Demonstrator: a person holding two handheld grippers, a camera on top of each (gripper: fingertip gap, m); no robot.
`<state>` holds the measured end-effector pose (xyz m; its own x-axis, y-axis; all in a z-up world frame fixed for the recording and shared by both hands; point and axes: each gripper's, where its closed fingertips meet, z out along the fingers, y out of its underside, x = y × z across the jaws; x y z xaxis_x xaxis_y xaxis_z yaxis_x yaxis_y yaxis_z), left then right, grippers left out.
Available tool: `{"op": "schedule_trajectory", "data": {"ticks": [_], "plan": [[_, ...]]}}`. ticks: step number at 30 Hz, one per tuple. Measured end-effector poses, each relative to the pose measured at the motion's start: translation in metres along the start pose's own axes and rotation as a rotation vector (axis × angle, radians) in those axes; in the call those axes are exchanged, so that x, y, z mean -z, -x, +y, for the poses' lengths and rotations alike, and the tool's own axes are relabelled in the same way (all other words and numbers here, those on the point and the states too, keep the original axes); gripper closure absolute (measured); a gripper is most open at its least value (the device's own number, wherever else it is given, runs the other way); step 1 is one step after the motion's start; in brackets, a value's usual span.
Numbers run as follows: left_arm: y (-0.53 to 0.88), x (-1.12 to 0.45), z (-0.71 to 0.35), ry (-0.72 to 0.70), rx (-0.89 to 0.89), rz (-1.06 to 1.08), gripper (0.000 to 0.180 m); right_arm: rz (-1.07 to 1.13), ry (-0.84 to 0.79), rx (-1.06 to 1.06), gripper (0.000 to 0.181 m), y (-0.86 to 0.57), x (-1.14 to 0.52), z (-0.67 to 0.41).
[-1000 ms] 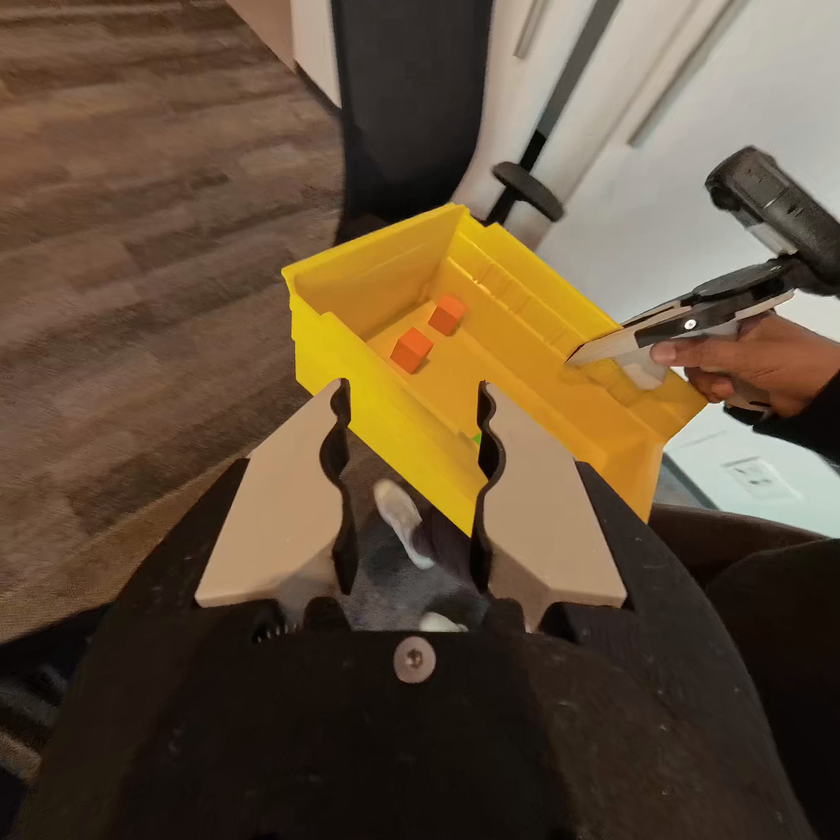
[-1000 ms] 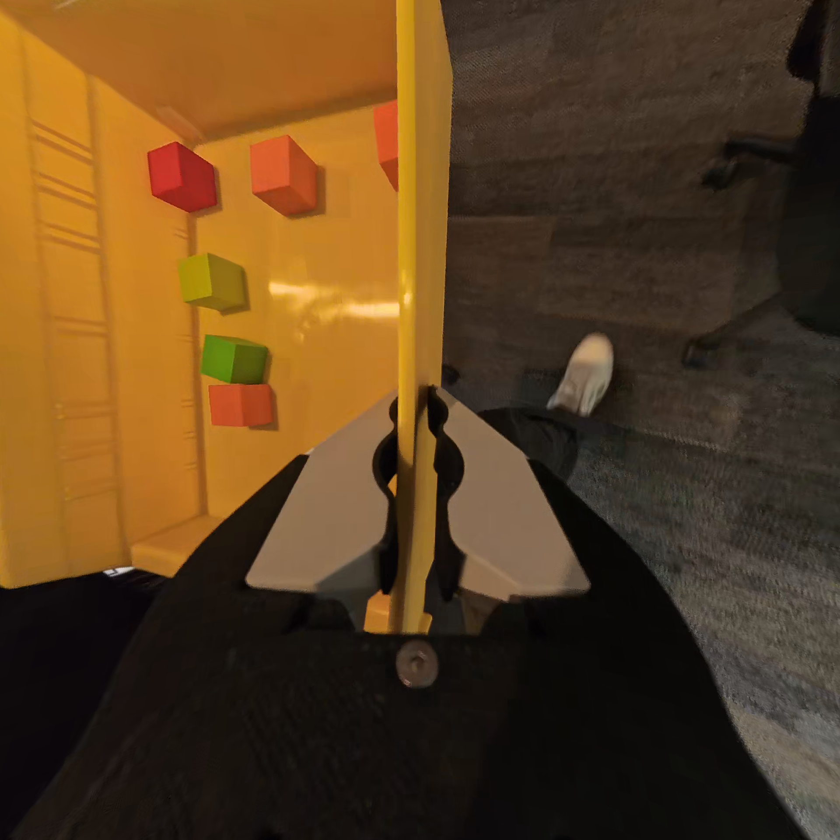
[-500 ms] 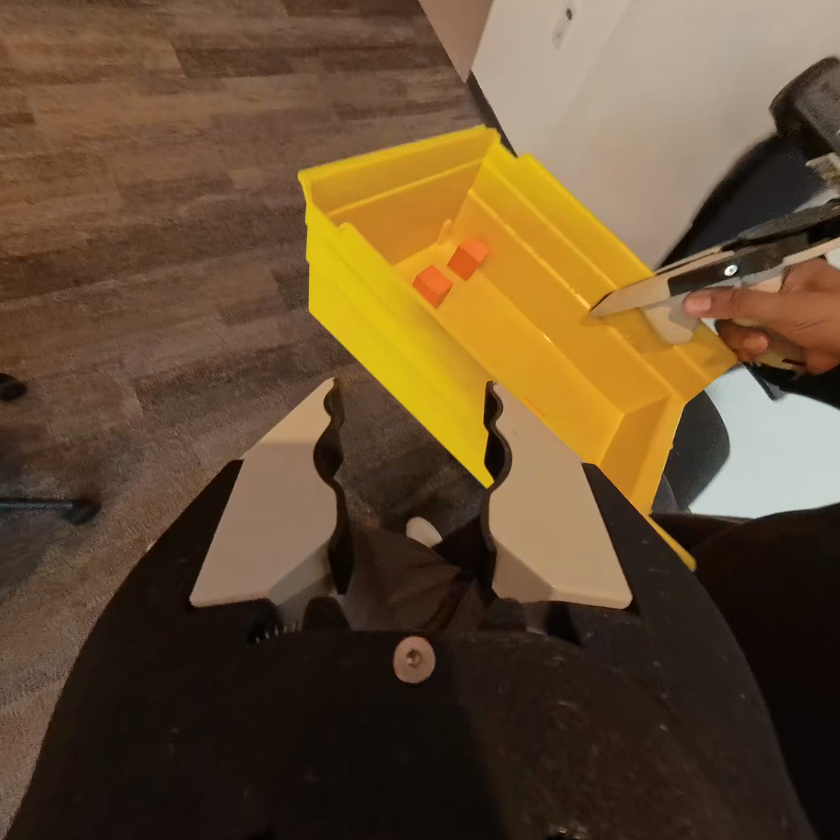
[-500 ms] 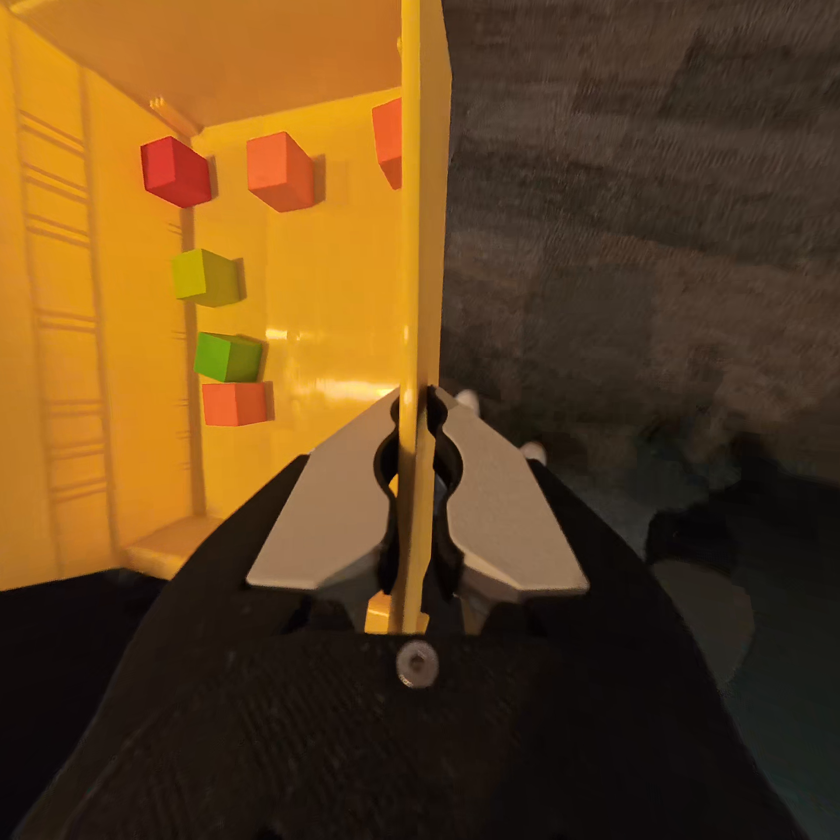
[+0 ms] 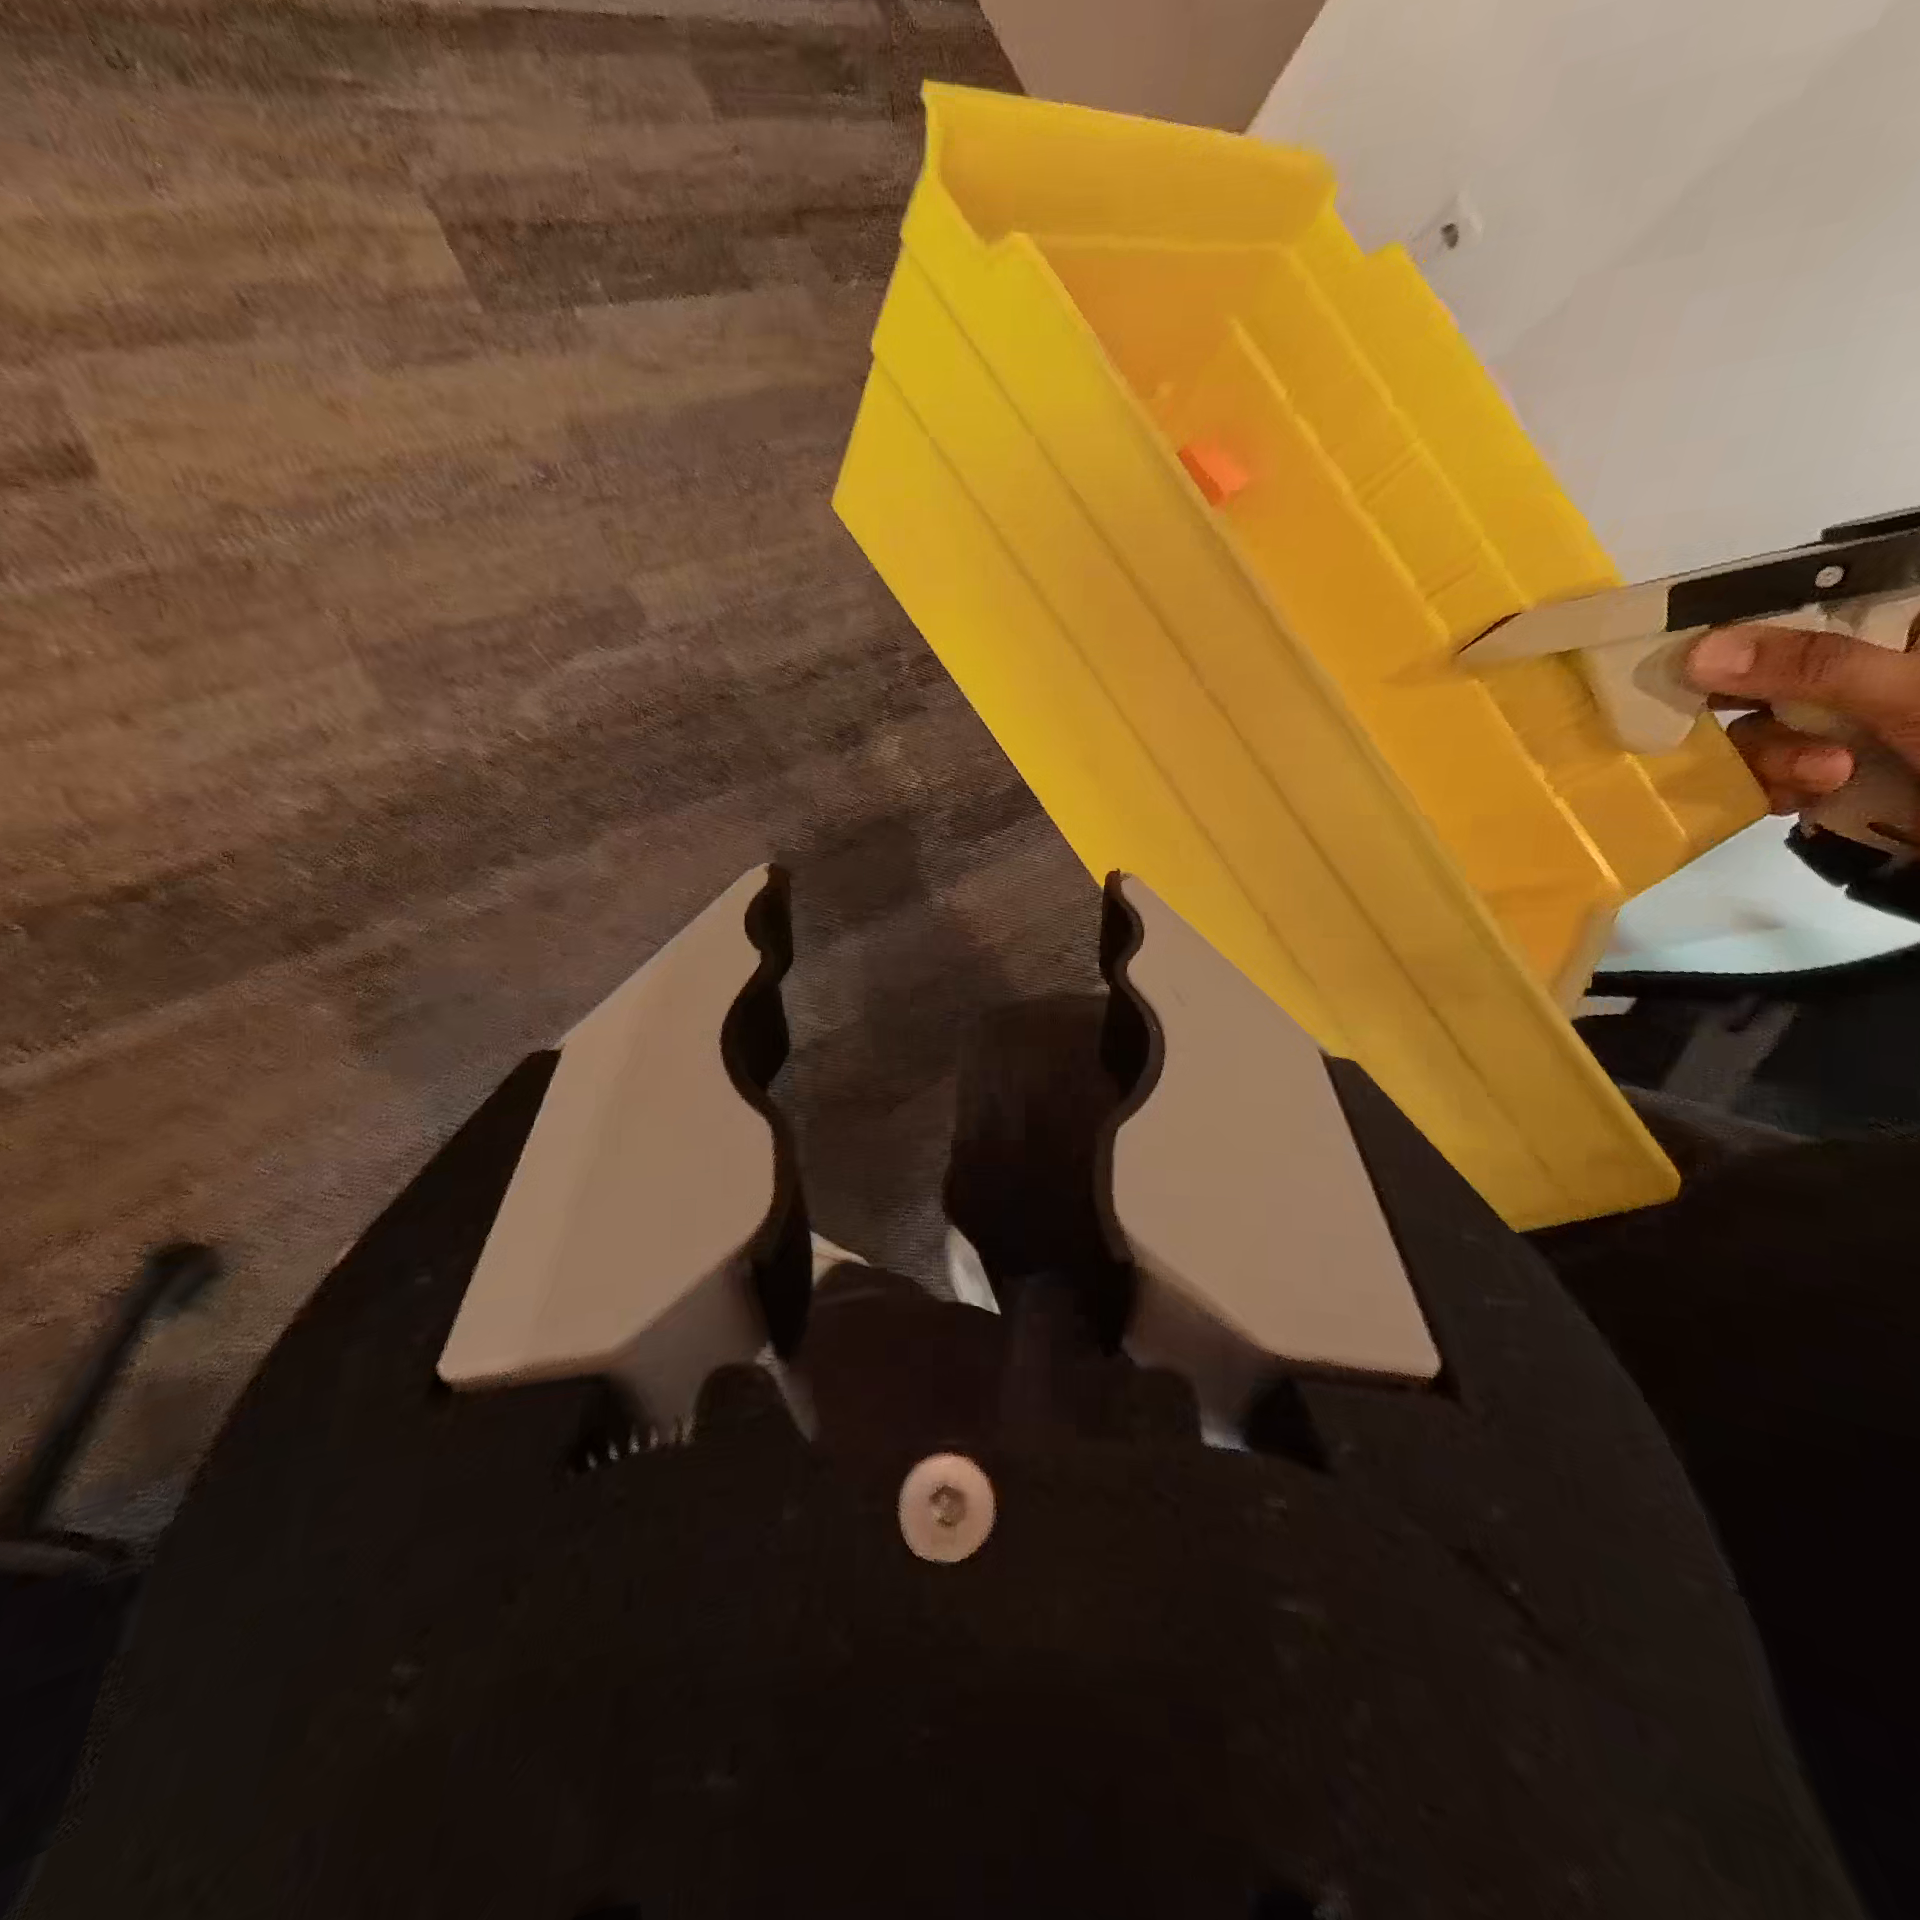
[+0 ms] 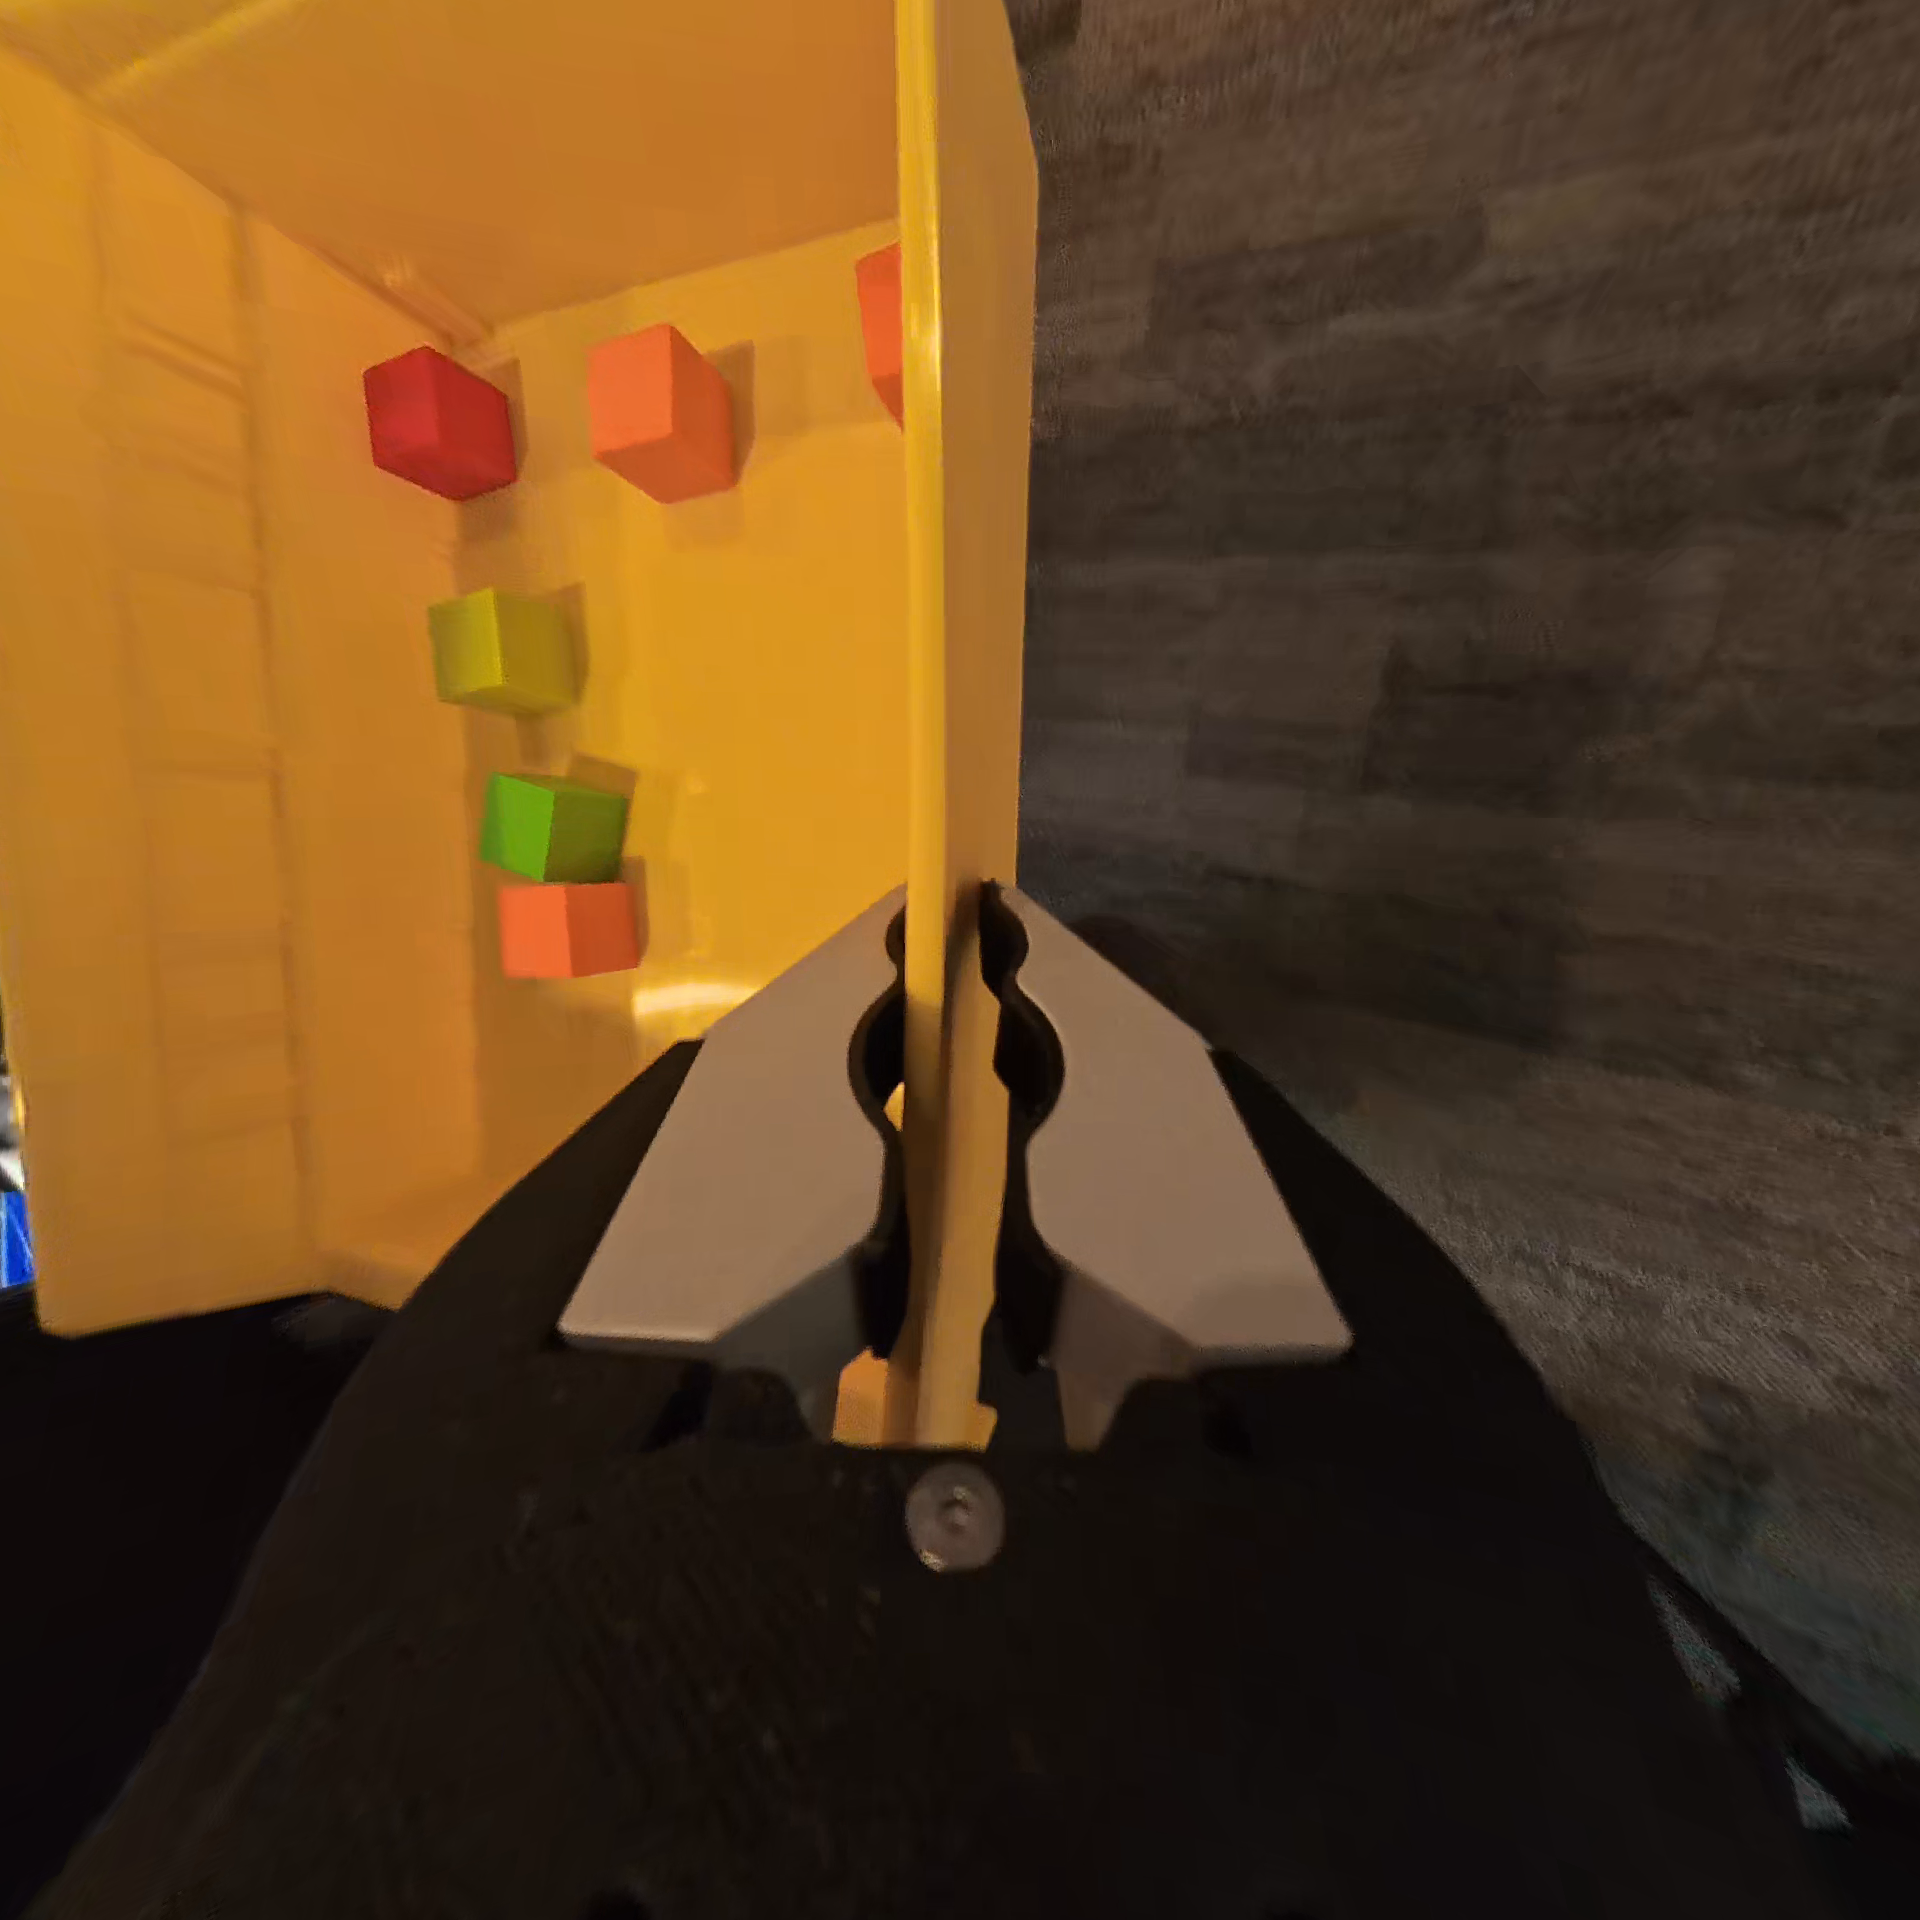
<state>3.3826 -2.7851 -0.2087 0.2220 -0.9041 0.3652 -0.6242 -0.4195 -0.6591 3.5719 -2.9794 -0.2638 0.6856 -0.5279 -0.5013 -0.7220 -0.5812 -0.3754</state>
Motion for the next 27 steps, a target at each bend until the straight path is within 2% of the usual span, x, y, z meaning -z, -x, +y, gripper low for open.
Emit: {"op": "schedule_trajectory", "data": {"ticks": [6, 9, 12, 19, 24, 27], "plan": [[0.143, -0.091, -0.156, 0.041, -0.110, -0.037, 0.123, -0.043, -0.050, -0.060, 0.176, 0.000, -0.115, -0.181], [0.214, -0.156, -0.216, 0.083, -0.073, -0.053, 0.123, -0.061, -0.048, -0.087, 0.177, -0.017, -0.184, -0.285], [0.268, -0.206, -0.287, 0.132, 0.001, -0.046, 0.127, -0.074, 0.020, -0.166, 0.177, -0.040, -0.244, -0.390], [0.387, -0.277, -0.463, 0.112, 0.019, -0.117, 0.127, -0.025, 0.008, -0.121, 0.177, -0.066, -0.316, -0.666], [0.476, -0.374, -0.549, 0.108, 0.133, -0.027, 0.127, 0.008, -0.052, -0.077, 0.177, -0.088, -0.363, -0.843], [0.525, -0.443, -0.614, 0.117, 0.141, 0.056, 0.127, 0.046, -0.080, -0.127, 0.177, -0.108, -0.392, -0.925]]}}
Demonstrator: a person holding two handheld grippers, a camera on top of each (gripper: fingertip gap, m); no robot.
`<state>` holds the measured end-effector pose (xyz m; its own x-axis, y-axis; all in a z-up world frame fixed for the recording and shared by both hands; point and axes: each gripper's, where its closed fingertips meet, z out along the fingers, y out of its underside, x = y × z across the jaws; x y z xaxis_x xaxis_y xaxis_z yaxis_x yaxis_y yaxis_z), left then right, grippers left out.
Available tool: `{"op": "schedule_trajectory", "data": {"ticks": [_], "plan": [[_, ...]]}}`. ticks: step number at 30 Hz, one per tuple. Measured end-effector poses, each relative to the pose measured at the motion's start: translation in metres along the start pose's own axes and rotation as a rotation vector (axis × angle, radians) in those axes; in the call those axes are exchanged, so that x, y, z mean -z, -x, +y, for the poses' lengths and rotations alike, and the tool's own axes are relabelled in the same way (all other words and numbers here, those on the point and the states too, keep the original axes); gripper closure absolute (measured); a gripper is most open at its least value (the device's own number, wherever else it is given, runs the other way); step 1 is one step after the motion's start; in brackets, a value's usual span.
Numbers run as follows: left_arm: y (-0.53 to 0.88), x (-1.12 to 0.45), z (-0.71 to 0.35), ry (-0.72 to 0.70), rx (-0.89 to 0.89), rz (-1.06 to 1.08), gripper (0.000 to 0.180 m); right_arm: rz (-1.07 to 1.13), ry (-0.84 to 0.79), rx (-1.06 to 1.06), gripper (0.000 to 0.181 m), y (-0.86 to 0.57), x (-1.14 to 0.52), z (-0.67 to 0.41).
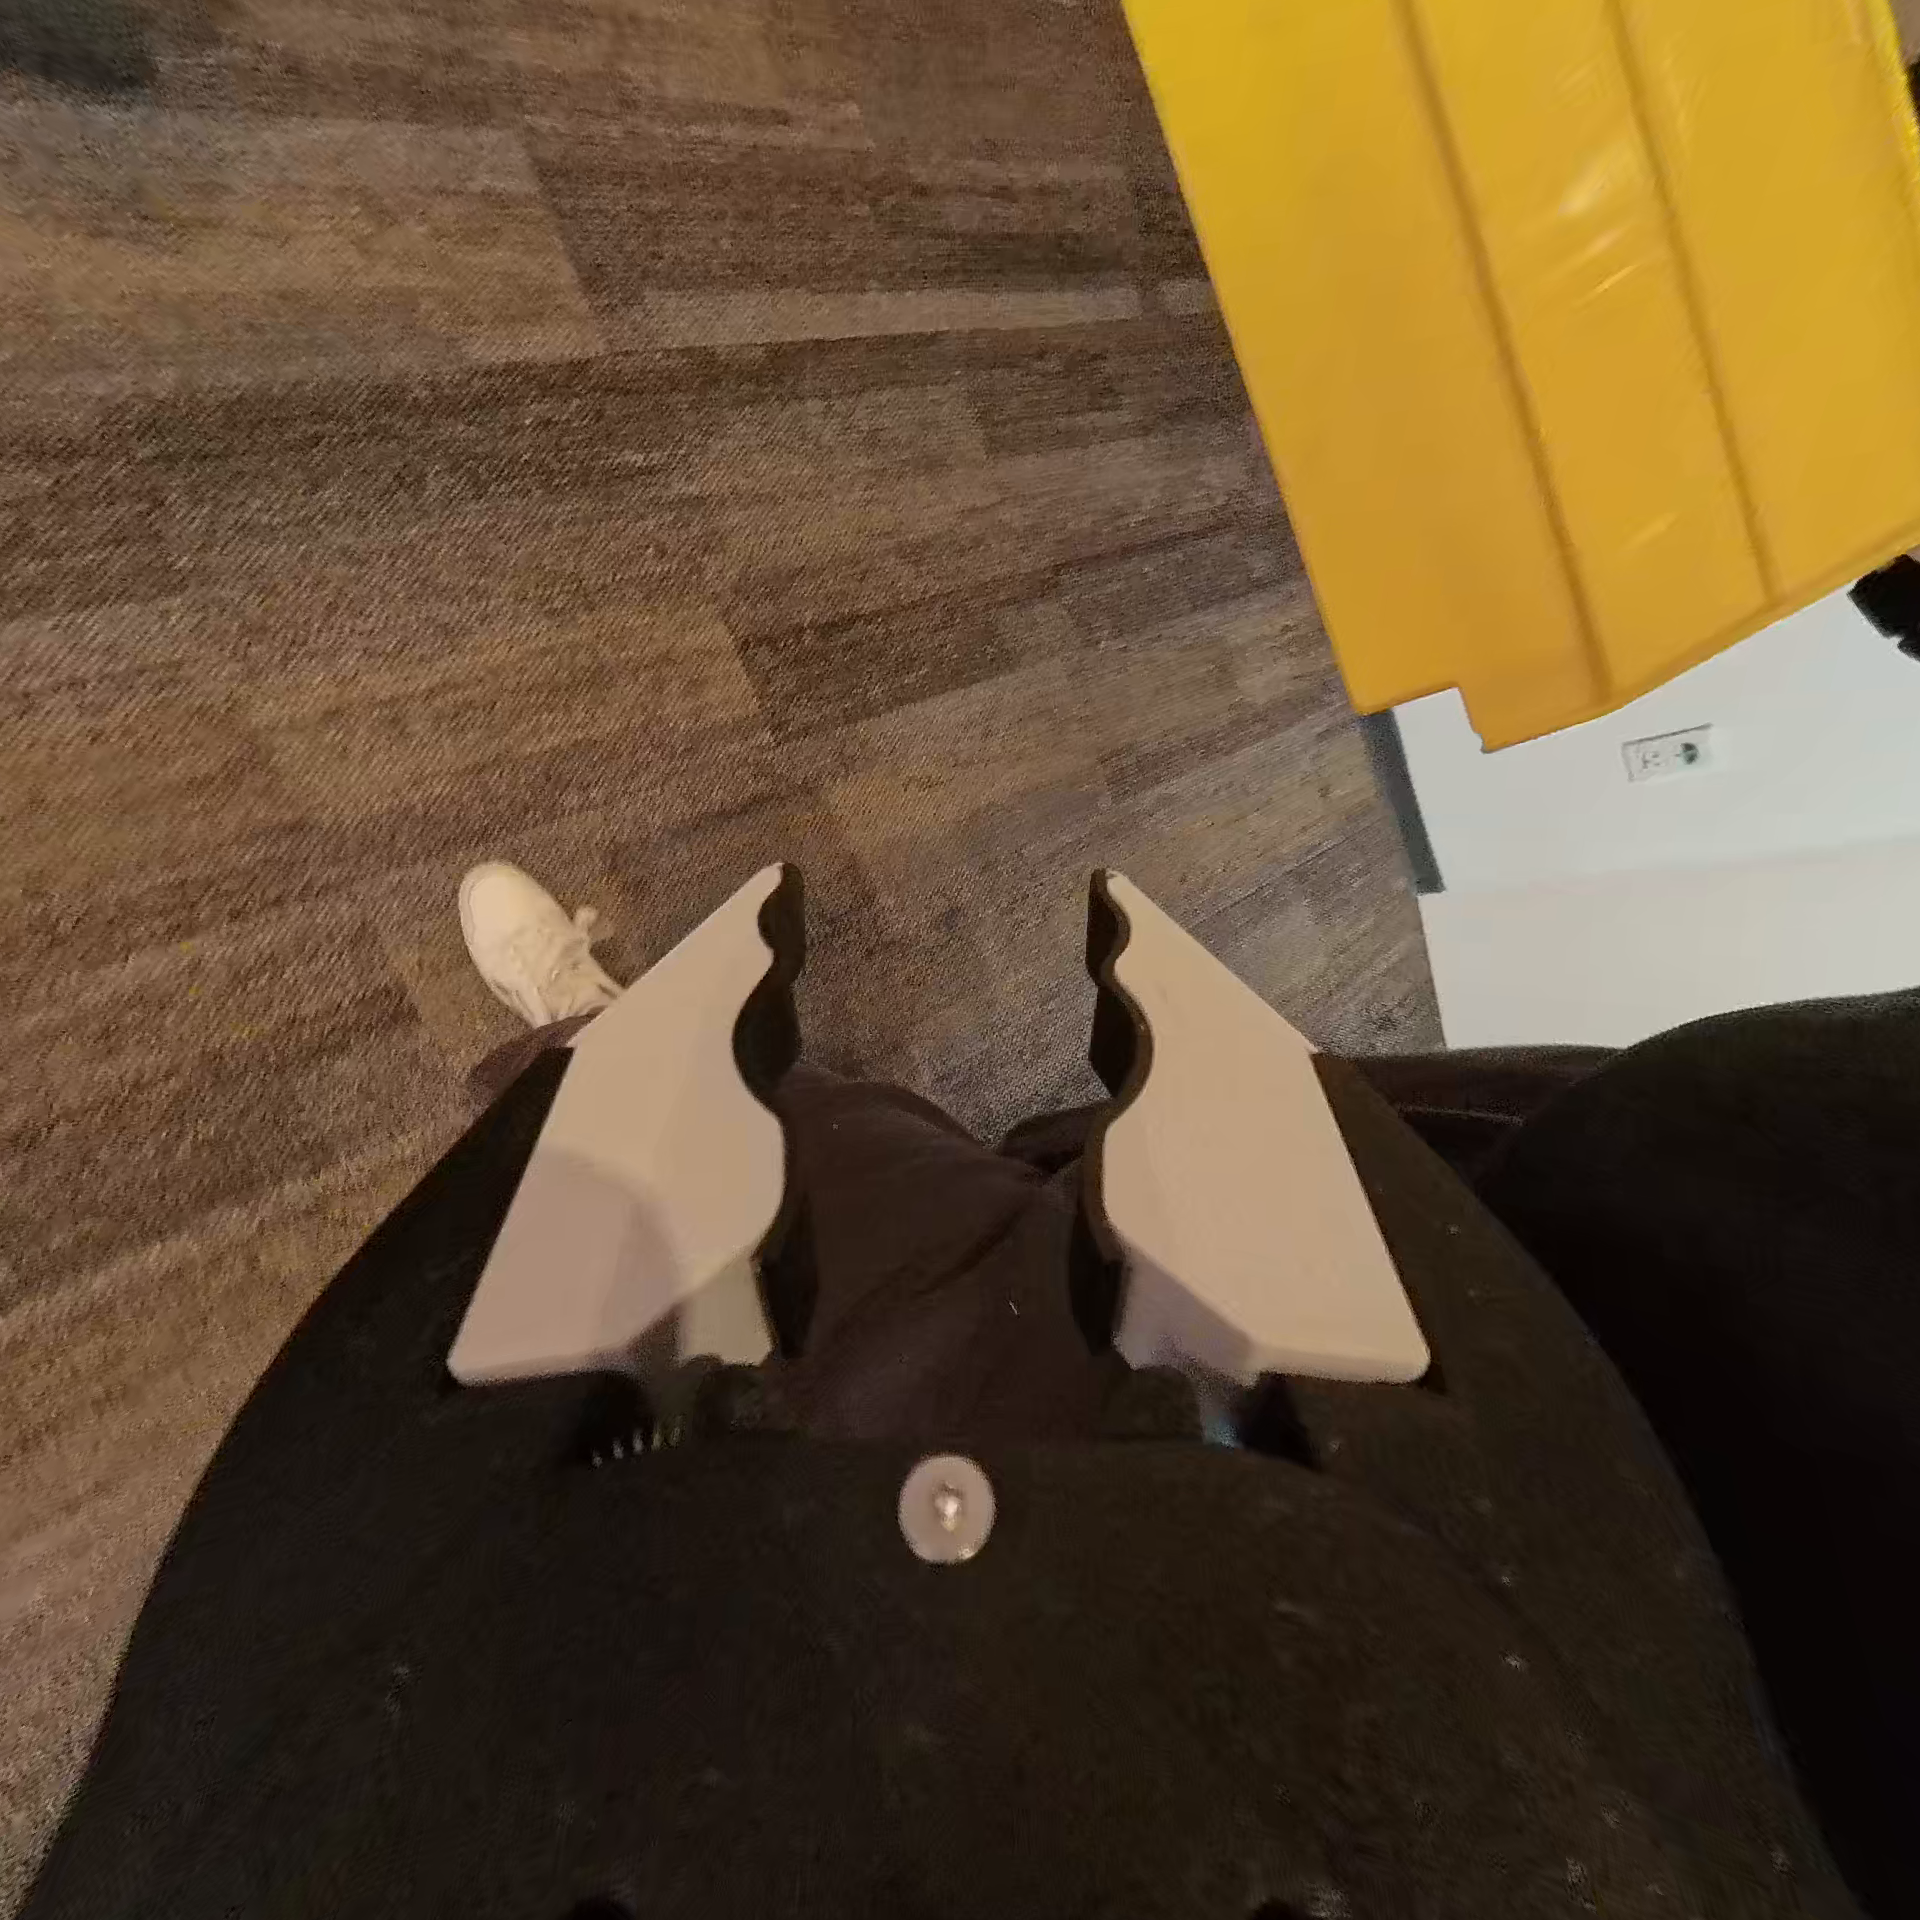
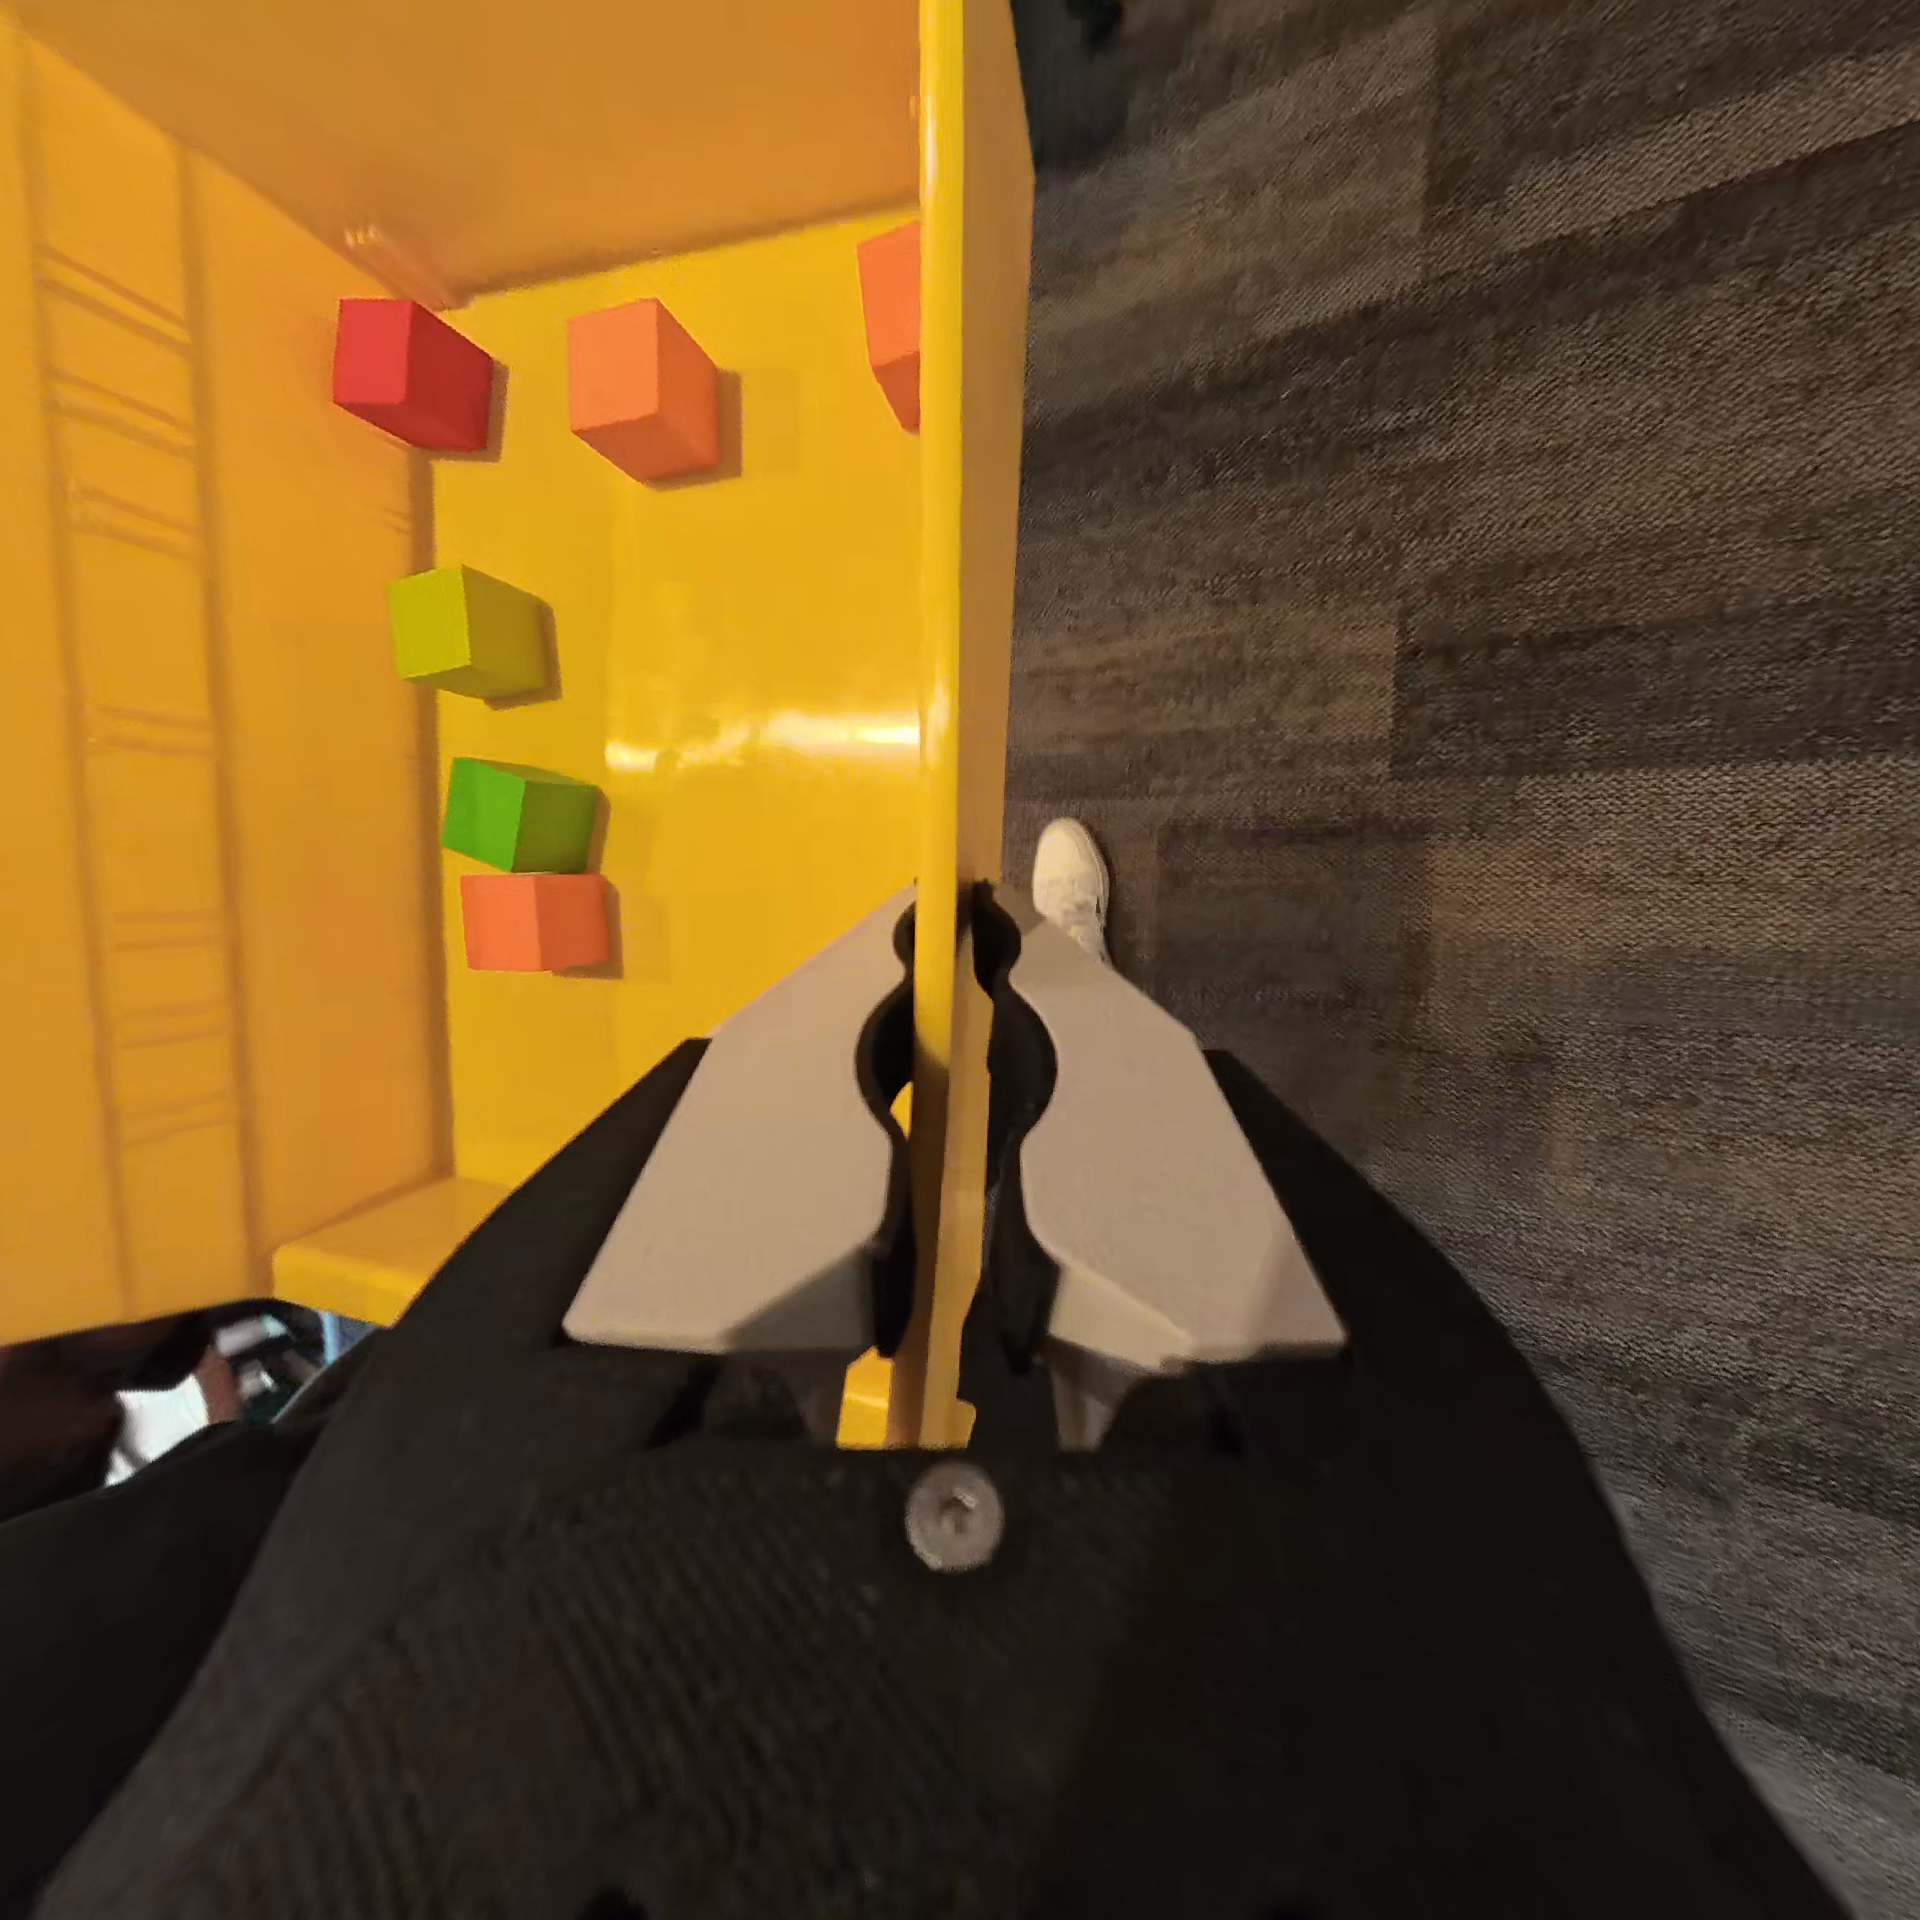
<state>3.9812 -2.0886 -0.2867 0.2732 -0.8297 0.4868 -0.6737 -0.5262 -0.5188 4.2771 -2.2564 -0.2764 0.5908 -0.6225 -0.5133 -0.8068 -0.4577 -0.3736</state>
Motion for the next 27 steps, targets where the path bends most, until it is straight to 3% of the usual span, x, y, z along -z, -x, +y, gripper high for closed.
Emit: {"op": "schedule_trajectory", "data": {"ticks": [6, 10, 19, 26, 27], "plan": [[0.049, -0.076, -0.196, 0.038, -0.073, 0.143, 0.129, 0.025, -0.052, -0.167, 0.176, -0.016, -0.049, -0.138], [0.066, -0.120, -0.310, 0.092, -0.179, 0.130, 0.128, 0.041, -0.090, -0.245, 0.176, -0.037, -0.073, -0.230], [0.071, -0.321, -0.540, 0.122, -0.304, 0.062, 0.132, 0.004, -0.121, -0.205, 0.176, -0.164, -0.159, -0.474], [0.076, -0.411, -0.772, -0.112, -0.092, -0.090, 0.130, -0.057, -0.058, -0.213, 0.175, -0.251, -0.192, -0.698], [0.078, -0.421, -0.799, -0.141, -0.066, -0.122, 0.122, -0.057, -0.058, -0.194, 0.176, -0.259, -0.194, -0.735]]}}
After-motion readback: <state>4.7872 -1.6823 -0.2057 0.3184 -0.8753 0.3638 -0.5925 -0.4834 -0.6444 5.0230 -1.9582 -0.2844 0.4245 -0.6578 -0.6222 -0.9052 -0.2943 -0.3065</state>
